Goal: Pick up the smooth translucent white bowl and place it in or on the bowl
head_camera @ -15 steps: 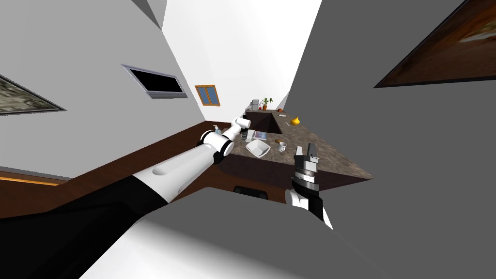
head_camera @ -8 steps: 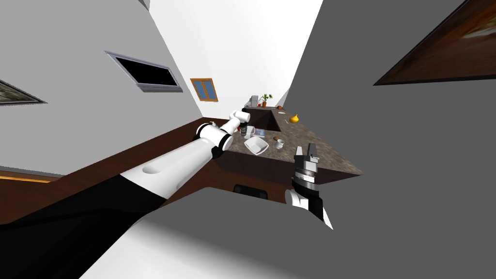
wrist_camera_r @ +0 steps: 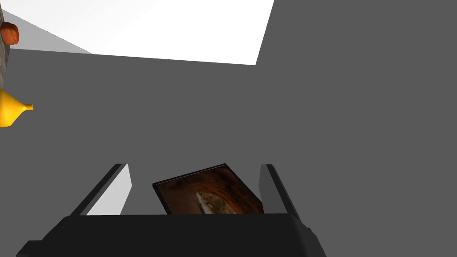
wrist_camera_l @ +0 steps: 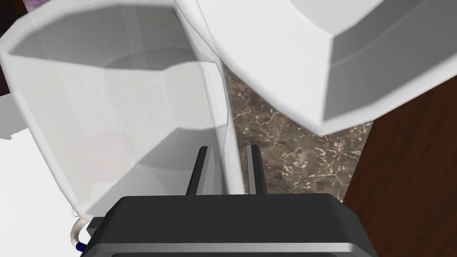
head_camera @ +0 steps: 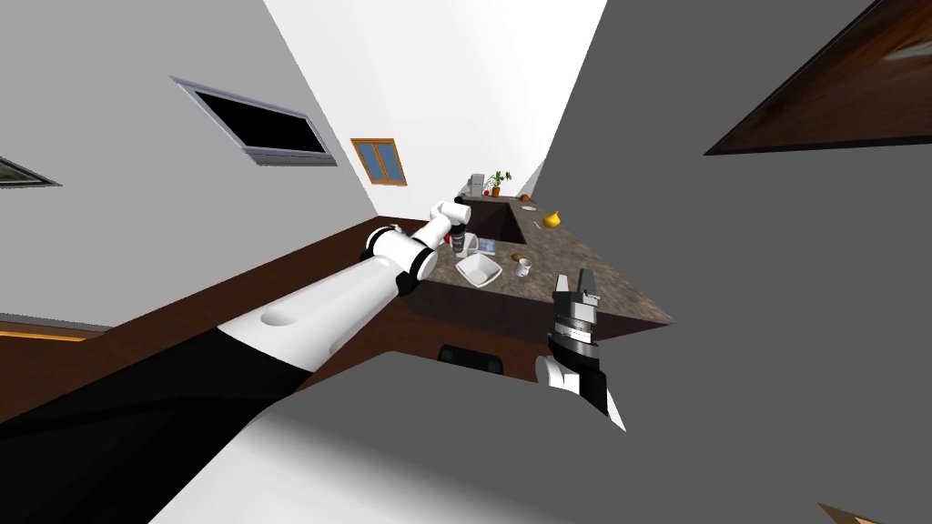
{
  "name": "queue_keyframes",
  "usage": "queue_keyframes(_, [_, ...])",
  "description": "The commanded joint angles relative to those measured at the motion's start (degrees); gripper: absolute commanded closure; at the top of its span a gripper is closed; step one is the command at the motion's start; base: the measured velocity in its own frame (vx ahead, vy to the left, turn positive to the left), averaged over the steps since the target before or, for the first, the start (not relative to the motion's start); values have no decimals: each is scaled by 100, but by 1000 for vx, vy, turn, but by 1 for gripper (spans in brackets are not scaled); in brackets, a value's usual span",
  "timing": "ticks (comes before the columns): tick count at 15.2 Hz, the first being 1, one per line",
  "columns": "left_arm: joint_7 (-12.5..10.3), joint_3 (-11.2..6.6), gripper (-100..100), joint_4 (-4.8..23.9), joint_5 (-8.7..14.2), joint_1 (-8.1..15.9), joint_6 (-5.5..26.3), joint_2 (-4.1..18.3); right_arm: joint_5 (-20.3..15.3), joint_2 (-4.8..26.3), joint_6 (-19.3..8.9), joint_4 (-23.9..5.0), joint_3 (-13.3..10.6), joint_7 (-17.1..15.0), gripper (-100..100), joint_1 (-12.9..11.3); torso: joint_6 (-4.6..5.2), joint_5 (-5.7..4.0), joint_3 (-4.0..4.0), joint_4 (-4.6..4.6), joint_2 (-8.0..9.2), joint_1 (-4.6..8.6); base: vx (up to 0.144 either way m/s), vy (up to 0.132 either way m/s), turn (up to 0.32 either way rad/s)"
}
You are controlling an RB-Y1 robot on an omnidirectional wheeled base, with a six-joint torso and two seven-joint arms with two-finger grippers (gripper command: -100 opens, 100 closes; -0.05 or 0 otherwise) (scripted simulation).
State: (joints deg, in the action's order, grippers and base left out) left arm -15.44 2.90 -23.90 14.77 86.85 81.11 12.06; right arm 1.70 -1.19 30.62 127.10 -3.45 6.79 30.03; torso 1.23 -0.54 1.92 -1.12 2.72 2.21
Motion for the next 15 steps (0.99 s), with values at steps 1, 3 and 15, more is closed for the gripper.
queue_keyframes(1, [-15,8,100,69,62,160,129,42,0,0,0,0,0,0,0,0,0,0,0,0,0,0,-63,-63,-39])
queue_keyframes(3, [-36,19,100,93,124,303,269,102,0,0,0,0,0,0,0,0,13,-5,18,-8,28,19,-68,-71,-44])
queue_keyframes(15, [-109,57,-100,247,346,848,734,355,0,0,0,0,0,0,0,0,86,-36,107,-45,168,122,-58,-64,-36])
